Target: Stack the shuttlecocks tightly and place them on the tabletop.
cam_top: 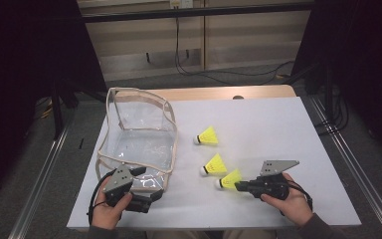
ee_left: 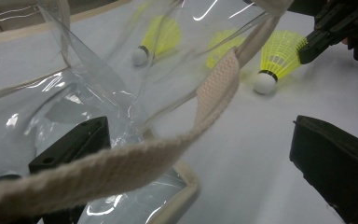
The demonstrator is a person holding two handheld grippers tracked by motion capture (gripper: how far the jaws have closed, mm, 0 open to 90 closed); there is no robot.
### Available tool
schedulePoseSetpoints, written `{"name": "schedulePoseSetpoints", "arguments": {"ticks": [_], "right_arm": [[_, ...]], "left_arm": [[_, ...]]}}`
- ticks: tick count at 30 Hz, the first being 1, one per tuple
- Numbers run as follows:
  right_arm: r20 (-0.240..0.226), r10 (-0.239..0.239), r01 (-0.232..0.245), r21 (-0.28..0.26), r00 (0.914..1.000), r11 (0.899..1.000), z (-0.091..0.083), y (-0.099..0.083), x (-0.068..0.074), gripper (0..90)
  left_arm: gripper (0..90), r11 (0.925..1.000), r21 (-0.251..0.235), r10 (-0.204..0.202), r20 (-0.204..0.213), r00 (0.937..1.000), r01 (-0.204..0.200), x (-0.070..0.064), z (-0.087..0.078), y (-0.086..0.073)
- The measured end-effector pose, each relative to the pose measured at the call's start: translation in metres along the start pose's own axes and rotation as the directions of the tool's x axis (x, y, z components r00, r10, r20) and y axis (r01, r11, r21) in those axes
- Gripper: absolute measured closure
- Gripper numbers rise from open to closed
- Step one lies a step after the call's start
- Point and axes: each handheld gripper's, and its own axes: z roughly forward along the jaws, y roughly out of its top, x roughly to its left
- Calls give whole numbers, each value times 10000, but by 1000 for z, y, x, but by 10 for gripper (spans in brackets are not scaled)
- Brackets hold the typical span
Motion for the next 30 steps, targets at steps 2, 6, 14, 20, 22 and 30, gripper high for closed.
{"name": "schedulePoseSetpoints", "arguments": {"ticks": [2, 6, 14, 20, 22, 30], "right_arm": [[-88, -69, 70, 10, 9999, 10000, -2, 0, 1, 895], [-140, -142, 142, -61, 9998, 9999, -4, 1, 2, 898], [15, -82, 82, 162, 10000, 9998, -1, 0, -1, 861], [255, -169, 156, 504, 9995, 9986, 7, 1, -1, 814], [227, -221, 208, 589, 9995, 9980, 9, 1, -1, 837], [-8, -272, 272, 274, 9996, 9993, 3, 3, -2, 893]], "left_arm": [[53, 10000, 16, 14, -19, 10000, -14, 0, 0, 0], [54, 10000, 2, 2, -16, 10000, -2, 0, 0, 0], [53, 10000, -5, 9, -25, 10000, -9, 0, 1, 0], [53, 10000, -9, 21, -32, 10000, -21, 0, 1, 0], [53, 9999, 64, 87, -85, 9999, -86, 0, 1, 0], [53, 10000, -1, 11, -45, 10000, -11, 0, 1, 0]]}}
